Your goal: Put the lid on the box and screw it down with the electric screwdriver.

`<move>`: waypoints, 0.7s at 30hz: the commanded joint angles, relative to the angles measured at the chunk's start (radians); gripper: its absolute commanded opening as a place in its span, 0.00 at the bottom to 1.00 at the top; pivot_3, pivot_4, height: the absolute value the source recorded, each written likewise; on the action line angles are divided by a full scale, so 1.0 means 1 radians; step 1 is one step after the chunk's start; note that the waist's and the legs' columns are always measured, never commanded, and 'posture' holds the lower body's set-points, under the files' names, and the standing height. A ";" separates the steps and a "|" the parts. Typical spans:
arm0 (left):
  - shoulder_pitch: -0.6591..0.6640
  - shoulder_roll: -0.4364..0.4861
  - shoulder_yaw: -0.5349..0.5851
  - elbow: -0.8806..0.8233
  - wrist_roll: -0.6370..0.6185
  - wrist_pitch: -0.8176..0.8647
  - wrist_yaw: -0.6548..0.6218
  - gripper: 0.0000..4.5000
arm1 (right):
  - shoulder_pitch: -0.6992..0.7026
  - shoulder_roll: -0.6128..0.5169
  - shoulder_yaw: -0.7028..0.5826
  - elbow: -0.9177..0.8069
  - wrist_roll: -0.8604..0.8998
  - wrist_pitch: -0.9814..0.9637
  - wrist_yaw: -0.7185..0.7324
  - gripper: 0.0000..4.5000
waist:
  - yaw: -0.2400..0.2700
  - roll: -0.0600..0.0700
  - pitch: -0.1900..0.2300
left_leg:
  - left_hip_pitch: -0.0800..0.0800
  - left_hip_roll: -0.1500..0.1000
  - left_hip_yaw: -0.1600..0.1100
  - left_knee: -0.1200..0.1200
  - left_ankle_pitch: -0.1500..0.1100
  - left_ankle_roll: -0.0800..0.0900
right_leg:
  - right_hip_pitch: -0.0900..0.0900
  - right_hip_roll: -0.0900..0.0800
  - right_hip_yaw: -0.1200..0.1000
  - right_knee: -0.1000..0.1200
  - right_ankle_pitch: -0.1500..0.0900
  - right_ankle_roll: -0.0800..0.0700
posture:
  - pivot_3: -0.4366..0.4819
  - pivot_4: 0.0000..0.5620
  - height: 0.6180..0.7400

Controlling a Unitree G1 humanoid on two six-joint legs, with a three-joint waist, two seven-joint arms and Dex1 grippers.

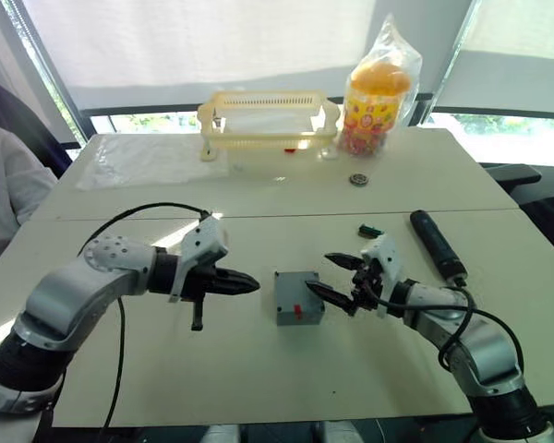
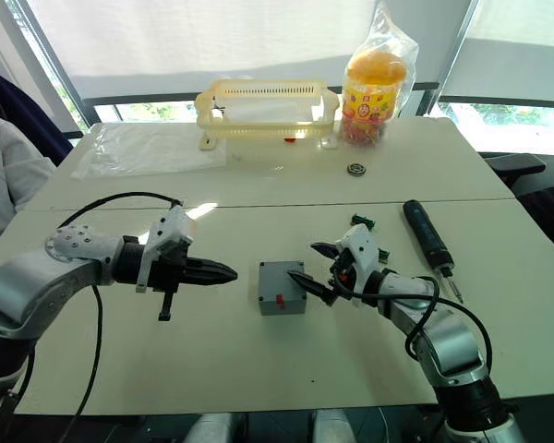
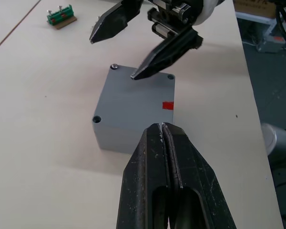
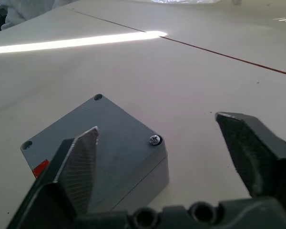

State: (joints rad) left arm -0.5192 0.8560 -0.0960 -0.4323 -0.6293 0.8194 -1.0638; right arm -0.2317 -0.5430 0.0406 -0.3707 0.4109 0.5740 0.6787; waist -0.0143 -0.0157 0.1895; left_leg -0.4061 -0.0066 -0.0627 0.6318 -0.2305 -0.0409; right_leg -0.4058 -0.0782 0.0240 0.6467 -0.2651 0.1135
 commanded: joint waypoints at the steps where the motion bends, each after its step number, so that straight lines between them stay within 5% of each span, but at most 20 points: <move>1: -0.030 -0.010 0.043 -0.002 -0.036 0.005 0.003 0.00 | -0.006 -0.044 -0.094 -0.077 0.050 0.026 0.005 0.99 | 0.000 0.000 0.000 | 0.000 0.000 0.000 0.000 0.000 0.000 | 0.000 0.000 0.000 0.000 0.000 0.000 | 0.48 0.27 1.00; 6: -0.098 -0.063 -0.002 0.040 -0.028 -0.028 -0.019 0.00 | -0.112 -0.151 -0.299 -0.060 0.199 0.237 -0.033 0.99 | 0.003 0.000 0.000 | 0.000 0.000 0.000 0.001 0.000 0.000 | 0.001 0.000 0.000 0.000 0.000 0.000 | 0.48 0.27 1.00; 11: -0.163 -0.113 -0.112 0.108 0.069 -0.135 -0.084 0.00 | -0.227 -0.466 -0.356 0.120 0.220 0.471 0.061 0.99 | 0.004 0.000 0.000 | 0.000 -0.001 0.001 0.001 0.000 0.000 | 0.000 -0.001 0.000 0.000 0.000 0.000 | 0.48 0.27 1.00; 17: -0.233 -0.148 -0.200 0.182 0.175 -0.238 -0.149 0.00 | -0.381 -0.764 -0.137 0.412 0.218 0.767 0.237 0.99 | -0.003 0.001 0.000 | -0.001 0.000 0.002 0.000 0.000 0.000 | -0.001 -0.001 0.001 -0.001 -0.001 -0.002 | 0.48 0.27 1.00; 21: -0.284 -0.179 -0.217 0.223 0.222 -0.252 -0.144 0.00 | -0.523 -0.780 0.104 0.603 0.110 0.782 0.325 0.99 | -0.008 0.002 0.000 | 0.000 0.000 0.003 0.000 0.000 0.001 | -0.001 0.000 0.002 -0.001 0.000 -0.001 | 0.48 0.27 1.00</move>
State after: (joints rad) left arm -0.7796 0.6806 -0.3133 -0.2097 -0.4260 0.5919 -1.2079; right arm -0.7078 -1.3172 0.0905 0.1761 0.5686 1.3612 0.9704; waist -0.0227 -0.0142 0.1898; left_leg -0.4066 -0.0067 -0.0590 0.6323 -0.2309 -0.0401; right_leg -0.4076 -0.0787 0.0259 0.6455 -0.2655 0.1127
